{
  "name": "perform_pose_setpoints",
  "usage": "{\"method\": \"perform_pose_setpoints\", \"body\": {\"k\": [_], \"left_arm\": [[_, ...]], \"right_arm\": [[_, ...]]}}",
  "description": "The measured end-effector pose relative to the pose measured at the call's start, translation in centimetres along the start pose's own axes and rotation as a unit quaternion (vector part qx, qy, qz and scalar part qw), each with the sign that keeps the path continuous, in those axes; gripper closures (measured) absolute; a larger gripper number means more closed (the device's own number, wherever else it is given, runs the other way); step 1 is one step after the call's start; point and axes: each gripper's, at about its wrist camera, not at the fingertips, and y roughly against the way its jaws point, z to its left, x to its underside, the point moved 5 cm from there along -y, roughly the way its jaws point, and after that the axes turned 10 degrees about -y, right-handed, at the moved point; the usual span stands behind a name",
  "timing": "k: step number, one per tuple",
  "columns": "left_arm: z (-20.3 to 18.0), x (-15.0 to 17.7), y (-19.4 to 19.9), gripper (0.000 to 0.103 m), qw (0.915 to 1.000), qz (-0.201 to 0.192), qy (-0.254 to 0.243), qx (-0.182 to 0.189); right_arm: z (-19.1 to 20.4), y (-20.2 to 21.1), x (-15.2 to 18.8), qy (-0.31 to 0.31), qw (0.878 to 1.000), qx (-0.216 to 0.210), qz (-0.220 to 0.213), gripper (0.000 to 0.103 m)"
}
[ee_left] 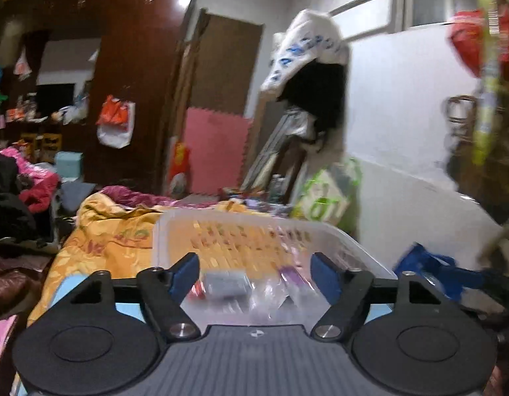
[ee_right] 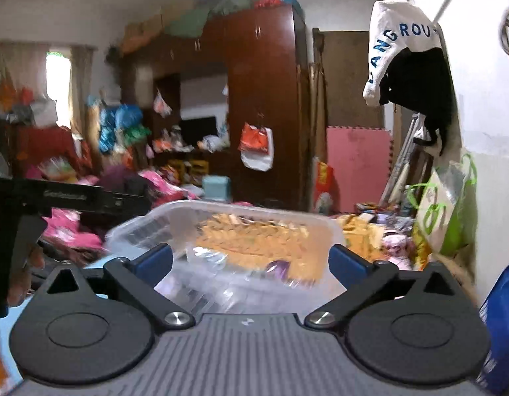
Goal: Organize objects
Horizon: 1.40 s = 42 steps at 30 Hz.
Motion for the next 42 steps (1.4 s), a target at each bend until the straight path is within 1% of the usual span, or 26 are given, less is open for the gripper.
{"method": "perform_pose_setpoints", "body": {"k": [2, 3, 4, 5, 6, 7, 8, 11, 12, 14, 15, 16, 18, 19, 20, 22, 25, 29, 30, 31, 33, 35, 40, 42], "left_arm": [[-0.6, 3.3, 2.2, 0.016, 0.9999, 0.01, -0.003, 0.007], [-1.2, 4.8, 2.8, 0.016, 0.9998, 0.013, -0.003, 0.016], [-1.7, 6.6, 3.3, 0.016, 0.9993, 0.019, -0.004, 0.033], [-2.4, 7.6, 3.0, 0.016, 0.9985, 0.027, -0.004, 0.048], [-3.0, 8.4, 2.6, 0.016, 0.9977, 0.035, 0.001, 0.058], [-3.6, 8.8, 1.9, 0.016, 0.9969, 0.046, -0.001, 0.065], [-4.4, 8.9, 1.1, 0.017, 0.996, 0.055, -0.011, 0.069], [-6.2, 9.3, -0.9, 0.017, 0.9946, 0.079, -0.028, 0.061], [-6.7, 9.7, -1.3, 0.017, 0.9937, 0.087, -0.028, 0.065], [-7.5, 10.7, -1.7, 0.017, 0.9914, 0.1, -0.026, 0.081], [-8.1, 11.0, -2.0, 0.017, 0.9909, 0.104, -0.033, 0.079], [-8.4, 11.1, -2.2, 0.017, 0.991, 0.108, -0.041, 0.069], [-9.0, 11.4, -2.8, 0.017, 0.9898, 0.121, -0.05, 0.056], [-9.1, 11.4, -2.9, 0.017, 0.9897, 0.123, -0.048, 0.054], [-9.2, 11.4, -2.9, 0.017, 0.9901, 0.123, -0.049, 0.048], [-9.5, 11.3, -2.6, 0.017, 0.9904, 0.12, -0.05, 0.048], [-10.0, 11.2, -1.6, 0.017, 0.9912, 0.108, -0.055, 0.055], [-10.5, 10.7, -0.8, 0.017, 0.9926, 0.091, -0.075, 0.028], [-10.6, 10.6, -0.7, 0.017, 0.9929, 0.09, -0.073, 0.027], [-10.8, 10.5, -0.6, 0.017, 0.9929, 0.09, -0.069, 0.034], [-11.6, 10.5, -0.9, 0.017, 0.9917, 0.096, -0.066, 0.053], [-12.8, 10.7, -1.8, 0.017, 0.9898, 0.109, -0.071, 0.059], [-14.2, 11.6, -3.8, 0.017, 0.987, 0.137, -0.072, 0.043], [-14.3, 12.1, -4.6, 0.018, 0.9853, 0.152, -0.073, 0.029]], "right_arm": [[-0.4, 0.9, 3.3, -0.002, 1.0, -0.003, 0.026, 0.0], [-0.6, 0.9, 4.9, 0.001, 0.999, 0.005, 0.039, 0.0], [-1.0, 0.9, 6.5, 0.0, 0.999, 0.014, 0.05, 0.0], [-1.6, 0.7, 7.6, -0.007, 0.998, 0.019, 0.062, 0.0], [-2.1, 0.5, 8.6, -0.021, 0.997, 0.019, 0.068, 0.003], [-2.2, 0.2, 9.1, -0.03, 0.996, 0.01, 0.079, 0.014], [-2.2, -0.3, 9.5, -0.034, 0.995, 0.001, 0.091, 0.022], [-1.9, -1.3, 10.1, -0.033, 0.994, -0.005, 0.103, 0.022], [-1.6, -1.4, 10.5, -0.025, 0.994, -0.006, 0.109, 0.022], [-1.0, -1.2, 11.3, -0.007, 0.993, -0.003, 0.116, 0.026], [-0.9, -1.0, 11.3, 0.0, 0.993, -0.001, 0.116, 0.026], [-0.7, -1.1, 11.4, 0.009, 0.993, 0.005, 0.121, 0.026], [-0.6, -1.2, 11.7, 0.021, 0.992, 0.015, 0.125, 0.038], [-0.6, -1.3, 11.8, 0.029, 0.991, 0.025, 0.127, 0.048], [-0.7, -1.2, 11.9, 0.034, 0.991, 0.033, 0.124, 0.051], [-1.0, -0.7, 12.0, 0.038, 0.992, 0.034, 0.119, 0.052], [-2.3, 0.5, 11.9, 0.01, 0.994, 0.032, 0.107, 0.052], [-3.9, 2.1, 11.6, -0.009, 0.995, 0.037, 0.092, 0.052], [-4.2, 2.2, 11.5, -0.01, 0.995, 0.041, 0.09, 0.052], [-4.5, 2.4, 11.5, -0.012, 0.995, 0.043, 0.088, 0.052], [-5.0, 2.4, 11.4, -0.019, 0.995, 0.046, 0.086, 0.052], [-5.3, 2.3, 11.4, -0.025, 0.995, 0.047, 0.084, 0.052], [-5.6, 2.4, 11.4, -0.028, 0.995, 0.046, 0.08, 0.052], [-5.7, 2.5, 11.3, -0.029, 0.995, 0.046, 0.079, 0.052]]}}
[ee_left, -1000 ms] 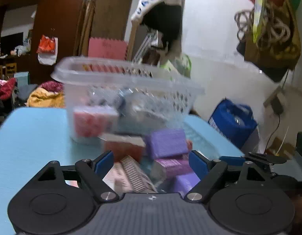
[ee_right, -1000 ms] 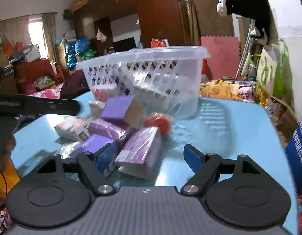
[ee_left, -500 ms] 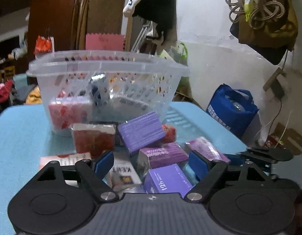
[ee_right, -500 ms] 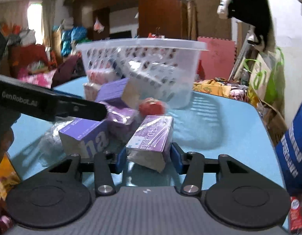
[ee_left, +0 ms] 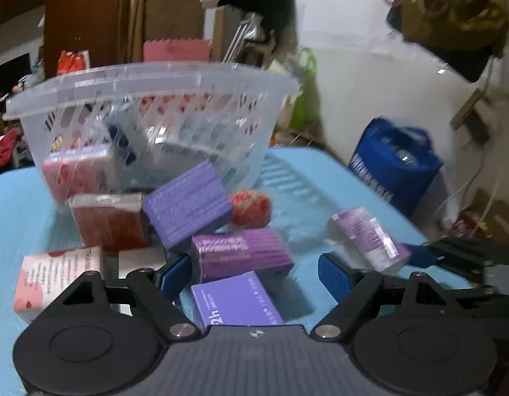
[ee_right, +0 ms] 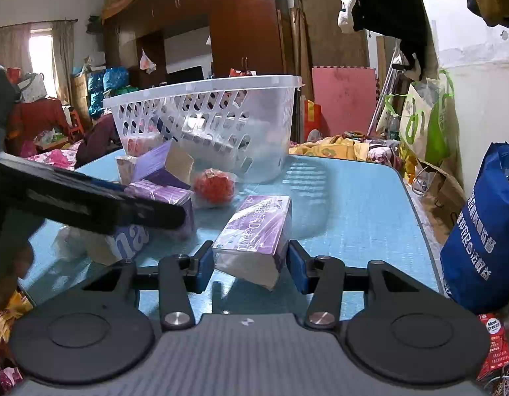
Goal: Organize objects
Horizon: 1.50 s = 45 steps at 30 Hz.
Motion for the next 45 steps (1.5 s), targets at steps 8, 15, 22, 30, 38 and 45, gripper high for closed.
{"method": "perform_pose_setpoints", "body": {"k": [8, 15, 22, 30, 38, 45], "left_arm": [[1.1, -0.3, 1.9, 0.036, 0.9986, -0.045, 0.015, 0.024], [3.1, -2.2, 6.6, 0.036, 0.9911, -0.115, 0.035, 0.058], [7.3, -6.9, 10.4, 0.036, 0.9805, -0.188, 0.054, 0.022], [13.0, -14.0, 8.6, 0.036, 0.9778, -0.183, 0.093, -0.043], [15.8, -14.6, 3.8, 0.036, 0.9837, -0.125, 0.126, -0.029], [16.4, -14.1, 1.9, 0.022, 0.9875, -0.098, 0.107, -0.061]], "right_arm": [[-0.1, 0.5, -0.2, -0.006, 1.0, -0.006, -0.008, 0.052], [0.5, 1.7, -1.5, -0.01, 0.999, -0.017, -0.032, 0.053], [4.3, 2.8, -7.5, 0.01, 0.995, -0.043, -0.09, 0.053], [7.6, -2.1, -16.9, 0.038, 0.993, -0.041, -0.101, 0.053], [5.9, -7.5, -17.7, 0.037, 0.999, 0.004, -0.032, 0.053], [7.0, -8.6, -16.7, 0.078, 0.997, 0.013, -0.022, 0.026]]}}
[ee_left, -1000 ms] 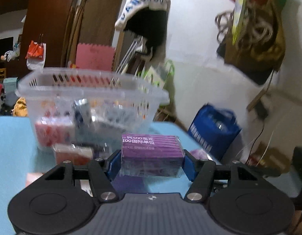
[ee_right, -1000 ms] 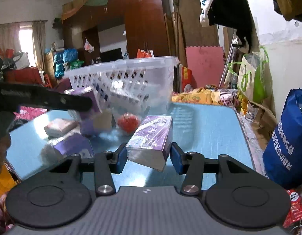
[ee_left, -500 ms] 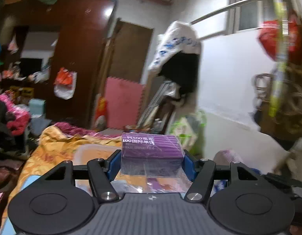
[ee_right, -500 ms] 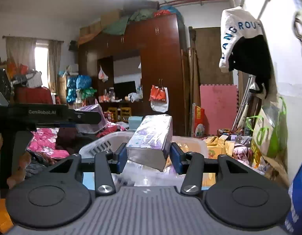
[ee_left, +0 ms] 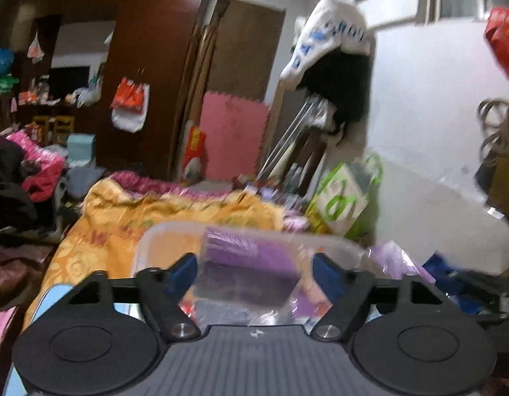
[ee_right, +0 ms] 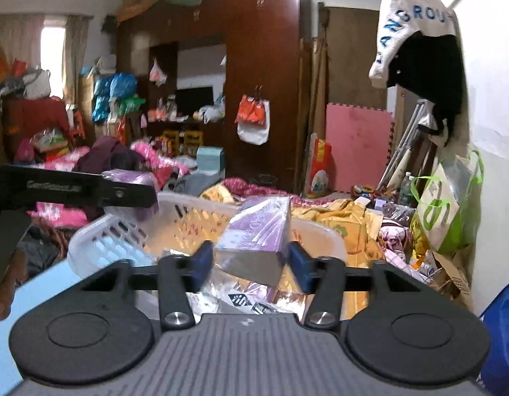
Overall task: Organize objects
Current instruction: 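Drop the purple box into the basket with left tool while right tool releases its box there, then grasp a clear bagged item with left tool while right tool grasps a lavender box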
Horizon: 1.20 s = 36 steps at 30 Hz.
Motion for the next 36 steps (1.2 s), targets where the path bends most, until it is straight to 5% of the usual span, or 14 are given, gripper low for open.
{"method": "perform_pose_setpoints", "body": {"k": [1, 3, 7, 14, 19, 25, 27, 29, 36], "left_arm": [[0.2, 0.4, 0.1, 0.022, 1.0, 0.008, -0.001, 0.004], [0.3, 1.2, 1.5, 0.022, 0.9997, -0.003, -0.004, 0.024], [-0.1, 4.3, 6.7, 0.019, 0.9978, -0.037, -0.023, 0.049], [-0.7, 14.6, 10.5, 0.012, 0.9974, -0.009, -0.027, 0.066], [-1.6, 18.4, 12.1, 0.012, 0.9963, -0.008, -0.026, 0.082], [-2.4, 18.5, 12.8, 0.012, 0.9959, -0.036, -0.049, 0.067], [-2.7, 18.9, 12.5, 0.012, 0.9948, -0.029, -0.053, 0.082], [-3.2, 19.7, 12.1, 0.012, 0.9939, -0.023, -0.058, 0.091], [-6.3, 21.3, 10.5, 0.012, 0.9915, -0.003, -0.082, 0.1]], "right_arm": [[0.1, 0.2, 0.1, 0.011, 1.0, 0.01, -0.007, 0.016], [0.3, 1.8, 1.0, 0.02, 1.0, 0.014, -0.015, 0.015], [0.3, 6.6, 5.2, -0.019, 0.999, -0.043, -0.025, 0.0], [3.0, 10.0, 16.6, -0.036, 0.993, -0.116, 0.009, 0.0], [3.8, 9.7, 18.5, -0.064, 0.989, -0.131, 0.009, 0.0], [5.2, 8.5, 18.9, -0.032, 0.99, -0.134, 0.022, 0.016], [5.1, 8.6, 19.3, -0.032, 0.99, -0.137, 0.022, 0.027], [4.6, 9.1, 19.3, -0.039, 0.99, -0.136, 0.023, 0.049], [2.1, 11.7, 19.6, -0.041, 0.994, -0.101, -0.002, 0.053]]}}
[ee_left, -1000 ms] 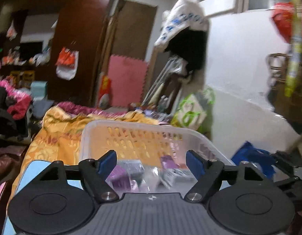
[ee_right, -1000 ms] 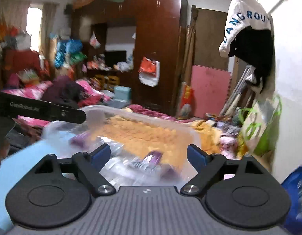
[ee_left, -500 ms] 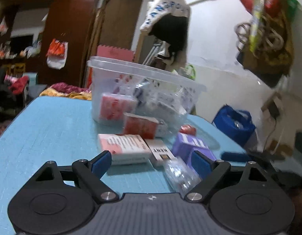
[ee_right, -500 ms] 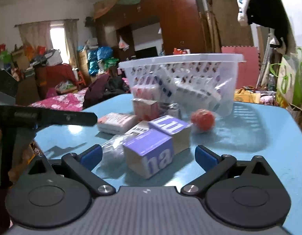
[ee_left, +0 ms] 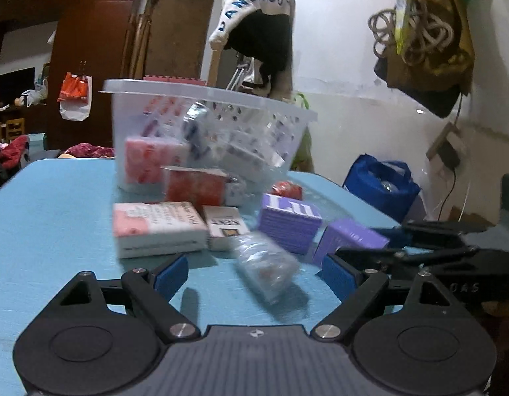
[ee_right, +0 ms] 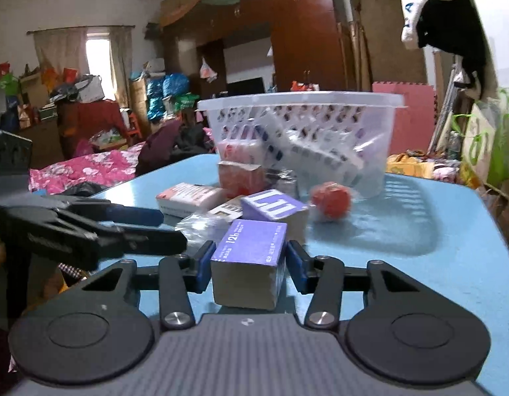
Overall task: Organize objects
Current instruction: 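Grasp a clear bagged item with left tool while right tool grasps a lavender box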
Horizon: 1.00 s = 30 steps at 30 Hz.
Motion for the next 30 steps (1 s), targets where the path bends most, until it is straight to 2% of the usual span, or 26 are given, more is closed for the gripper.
{"method": "perform_pose_setpoints", "body": {"k": [4, 7, 8, 9, 17, 24, 28, 30], "left_arm": [[-1.5, 0.0, -1.0, 0.013, 0.9997, 0.005, -0.019, -0.01], [-2.1, 0.0, -1.3, 0.033, 0.9993, 0.007, -0.029, -0.022], [-2.2, 0.1, -1.4, 0.048, 0.9988, 0.011, -0.035, -0.031], [-2.2, 0.1, -1.4, 0.052, 0.9983, 0.012, -0.04, -0.04], [-2.0, -0.3, 0.6, 0.053, 0.9974, -0.024, -0.049, -0.048], [-0.2, -1.3, 2.1, 0.053, 0.9974, -0.047, -0.027, -0.047], [0.9, -2.1, 2.9, 0.053, 0.9971, -0.069, -0.007, -0.031], [2.0, -3.8, 3.7, 0.053, 0.9953, -0.092, 0.028, 0.0]], "right_arm": [[-1.0, 0.4, 0.0, -0.01, 1.0, 0.009, -0.001, 0.053], [-1.4, 0.3, -0.1, -0.015, 1.0, 0.01, -0.002, 0.053], [-1.4, 0.3, -0.2, -0.015, 1.0, 0.01, -0.003, 0.053], [-1.4, 0.3, -0.2, -0.014, 1.0, 0.009, -0.003, 0.053], [-1.1, 0.2, -0.1, -0.007, 1.0, 0.006, 0.0, 0.054], [-1.2, 1.0, -0.9, -0.019, 1.0, -0.015, -0.012, 0.055], [-1.6, 1.4, -1.9, -0.031, 0.999, -0.018, -0.023, 0.055], [-1.3, 1.8, -4.0, -0.03, 0.998, -0.015, -0.046, 0.055]]}}
